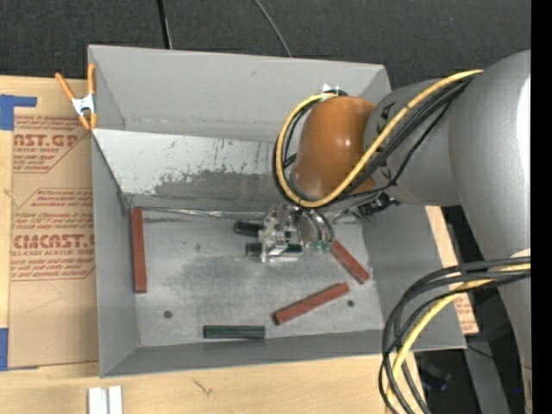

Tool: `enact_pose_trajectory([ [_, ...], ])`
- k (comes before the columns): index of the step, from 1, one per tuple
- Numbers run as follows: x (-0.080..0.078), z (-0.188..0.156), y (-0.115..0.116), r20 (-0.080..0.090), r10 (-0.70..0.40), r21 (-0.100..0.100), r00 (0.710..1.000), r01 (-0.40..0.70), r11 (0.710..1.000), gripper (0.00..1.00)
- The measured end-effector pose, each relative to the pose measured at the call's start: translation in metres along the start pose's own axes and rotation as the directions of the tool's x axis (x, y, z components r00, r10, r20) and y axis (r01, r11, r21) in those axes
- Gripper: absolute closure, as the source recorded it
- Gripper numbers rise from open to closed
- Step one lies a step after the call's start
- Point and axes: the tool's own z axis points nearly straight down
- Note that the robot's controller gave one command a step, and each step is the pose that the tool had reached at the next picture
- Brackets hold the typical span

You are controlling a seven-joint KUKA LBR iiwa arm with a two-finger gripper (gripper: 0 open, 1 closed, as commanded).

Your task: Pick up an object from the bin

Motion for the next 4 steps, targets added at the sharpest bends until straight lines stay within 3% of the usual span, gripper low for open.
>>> enact_pose_trajectory([
  [2,0.004,-0.017,0.000,-0.024,-0.001,0.003,1.000,0.001,1.000,1.00],
  [4,0.001,-0.039,0.001,-0.017,-0.001,0.003,1.000,0.001,1.000,1.00],
])
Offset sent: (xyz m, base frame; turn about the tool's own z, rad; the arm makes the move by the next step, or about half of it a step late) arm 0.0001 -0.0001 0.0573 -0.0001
